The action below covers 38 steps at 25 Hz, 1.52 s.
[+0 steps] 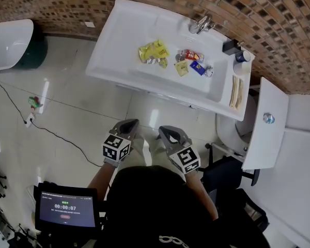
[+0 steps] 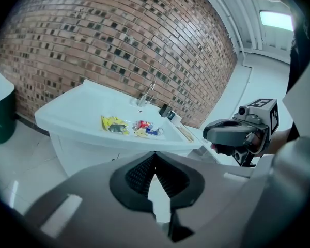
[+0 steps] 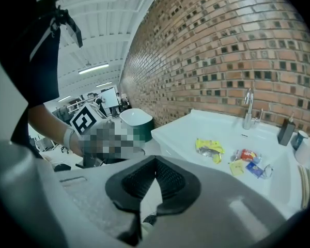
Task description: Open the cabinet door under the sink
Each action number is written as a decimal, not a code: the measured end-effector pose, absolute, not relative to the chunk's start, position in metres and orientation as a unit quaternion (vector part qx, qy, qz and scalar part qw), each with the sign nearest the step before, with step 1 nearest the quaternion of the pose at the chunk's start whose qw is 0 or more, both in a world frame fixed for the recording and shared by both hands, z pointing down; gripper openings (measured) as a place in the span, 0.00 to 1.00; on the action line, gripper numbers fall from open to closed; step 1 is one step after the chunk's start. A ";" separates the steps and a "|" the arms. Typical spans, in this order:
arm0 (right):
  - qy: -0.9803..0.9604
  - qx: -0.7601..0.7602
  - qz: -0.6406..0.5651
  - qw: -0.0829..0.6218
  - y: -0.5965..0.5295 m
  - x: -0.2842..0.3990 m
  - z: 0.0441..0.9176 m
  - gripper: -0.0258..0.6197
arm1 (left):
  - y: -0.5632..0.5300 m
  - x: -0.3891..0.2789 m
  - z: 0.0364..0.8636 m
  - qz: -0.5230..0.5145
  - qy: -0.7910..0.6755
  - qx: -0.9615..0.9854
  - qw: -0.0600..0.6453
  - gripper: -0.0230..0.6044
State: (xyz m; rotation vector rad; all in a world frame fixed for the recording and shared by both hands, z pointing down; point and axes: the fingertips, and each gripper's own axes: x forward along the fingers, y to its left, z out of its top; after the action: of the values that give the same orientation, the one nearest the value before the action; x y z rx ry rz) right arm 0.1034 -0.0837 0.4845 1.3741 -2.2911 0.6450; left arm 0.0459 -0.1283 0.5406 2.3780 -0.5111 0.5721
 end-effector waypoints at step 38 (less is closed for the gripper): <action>-0.764 0.477 0.380 0.211 0.039 0.109 0.623 0.03 | -0.235 0.104 0.860 0.297 -0.300 0.864 0.275 0.17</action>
State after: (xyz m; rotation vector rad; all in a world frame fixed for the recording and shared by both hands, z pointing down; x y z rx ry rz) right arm 0.1086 0.0395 0.6230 1.3247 -2.1224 1.0564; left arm 0.1038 -0.2348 0.8600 2.3215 -0.8064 0.7972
